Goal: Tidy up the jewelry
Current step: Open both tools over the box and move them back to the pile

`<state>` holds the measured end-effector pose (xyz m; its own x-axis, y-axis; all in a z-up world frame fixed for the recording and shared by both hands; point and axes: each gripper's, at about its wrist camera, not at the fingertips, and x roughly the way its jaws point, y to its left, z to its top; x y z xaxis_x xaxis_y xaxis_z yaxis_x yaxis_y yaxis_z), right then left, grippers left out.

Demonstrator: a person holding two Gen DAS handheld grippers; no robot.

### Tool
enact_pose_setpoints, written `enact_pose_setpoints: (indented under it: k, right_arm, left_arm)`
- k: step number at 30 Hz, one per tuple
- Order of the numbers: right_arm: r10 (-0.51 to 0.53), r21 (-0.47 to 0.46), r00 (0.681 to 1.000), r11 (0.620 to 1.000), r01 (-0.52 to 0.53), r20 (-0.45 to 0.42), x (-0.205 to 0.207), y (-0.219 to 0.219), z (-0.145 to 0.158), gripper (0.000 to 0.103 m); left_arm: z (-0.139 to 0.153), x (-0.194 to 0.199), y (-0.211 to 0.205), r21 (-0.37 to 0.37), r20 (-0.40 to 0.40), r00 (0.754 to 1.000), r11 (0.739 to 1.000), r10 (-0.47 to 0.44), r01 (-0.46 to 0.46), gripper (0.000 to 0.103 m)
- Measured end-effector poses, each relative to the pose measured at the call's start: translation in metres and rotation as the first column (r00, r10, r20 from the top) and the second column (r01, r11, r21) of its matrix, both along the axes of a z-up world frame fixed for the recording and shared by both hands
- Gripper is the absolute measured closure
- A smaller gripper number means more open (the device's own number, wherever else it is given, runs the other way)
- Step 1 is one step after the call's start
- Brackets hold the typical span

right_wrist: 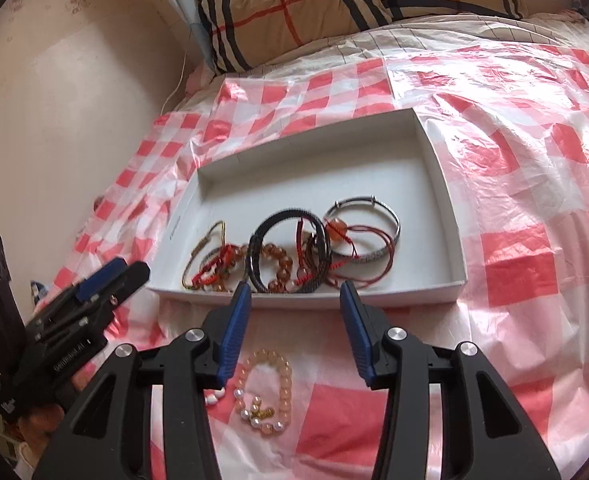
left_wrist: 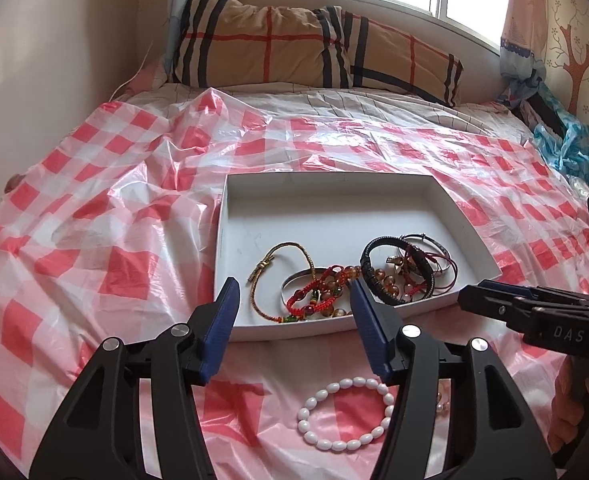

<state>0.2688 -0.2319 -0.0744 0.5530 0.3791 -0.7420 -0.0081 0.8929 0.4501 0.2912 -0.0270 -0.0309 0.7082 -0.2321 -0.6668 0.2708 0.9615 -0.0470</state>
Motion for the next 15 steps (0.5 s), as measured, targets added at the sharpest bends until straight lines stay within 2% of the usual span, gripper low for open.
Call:
enact_pose_setpoints:
  k: [4, 7, 12, 15]
  right_arm:
    - [0.107, -0.09, 0.993, 0.99, -0.112, -0.059, 0.002, 0.023, -0.012, 0.057]
    - [0.159, -0.149, 0.985, 0.974, -0.168, -0.072, 0.0, 0.038, -0.02, 0.057]
    - [0.173, -0.321, 0.981, 0.927, -0.193, -0.088, -0.003, 0.051, -0.031, 0.048]
    - [0.144, -0.434, 0.985, 0.884, -0.172, -0.096, -0.002, 0.047, -0.036, 0.045]
  left_arm:
    - [-0.004, -0.012, -0.001, 0.045, -0.028, 0.999, 0.999, -0.023, 0.024, 0.048]
    - [-0.014, -0.019, -0.006, 0.101, -0.051, 0.998, 0.994, -0.046, 0.051, 0.048]
    - [-0.04, -0.021, -0.019, 0.15, -0.123, 0.988, 0.982, -0.092, 0.111, 0.048]
    - [-0.06, -0.017, -0.028, 0.21, -0.194, 0.974, 0.965, -0.115, 0.156, 0.048]
